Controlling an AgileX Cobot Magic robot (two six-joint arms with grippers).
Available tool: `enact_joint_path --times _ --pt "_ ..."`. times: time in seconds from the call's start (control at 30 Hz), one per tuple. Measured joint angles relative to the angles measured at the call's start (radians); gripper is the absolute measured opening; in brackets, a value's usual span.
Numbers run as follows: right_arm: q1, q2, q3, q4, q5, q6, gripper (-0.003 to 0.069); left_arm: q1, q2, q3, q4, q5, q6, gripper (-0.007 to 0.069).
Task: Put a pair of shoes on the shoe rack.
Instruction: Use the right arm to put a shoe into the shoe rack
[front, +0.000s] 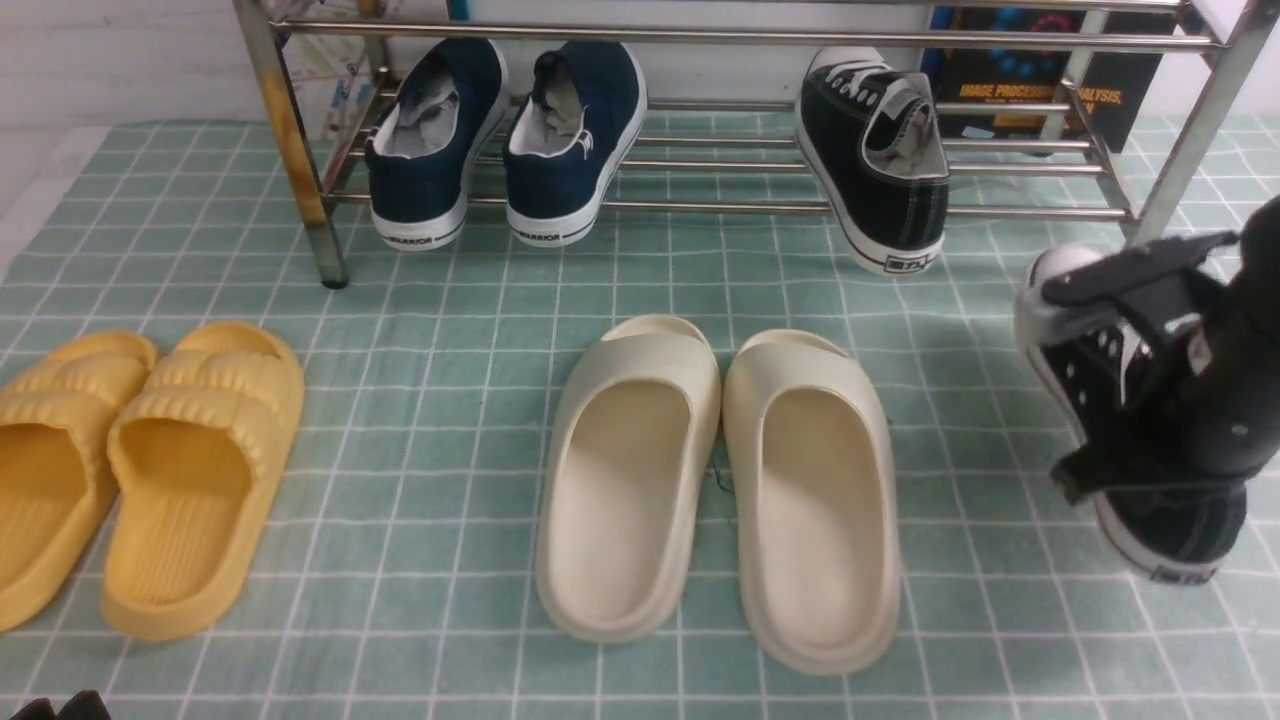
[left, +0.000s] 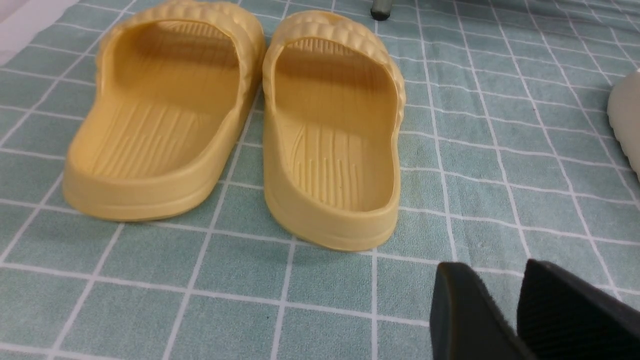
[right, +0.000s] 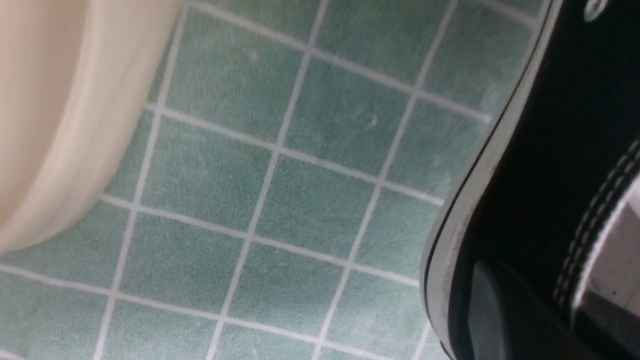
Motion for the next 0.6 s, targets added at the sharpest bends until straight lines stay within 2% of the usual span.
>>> enact_joint_path --times 0.23,0.5,0.6 --pt "0.000 0.047 -0.195 -0.004 0.043 -0.106 0.0022 0.000 0.000 0.000 0.000 0.000 0.000 0.0197" --pt "0.000 0.264 -0.438 -0.059 0.107 -0.119 0.0022 0.000 0.000 0.000 0.000 0.000 0.000 0.0206" --pt "0.000 0.375 -0.594 -0.093 0.152 -0.119 0.0022 0.000 0.000 0.000 0.000 0.000 0.000 0.0207"
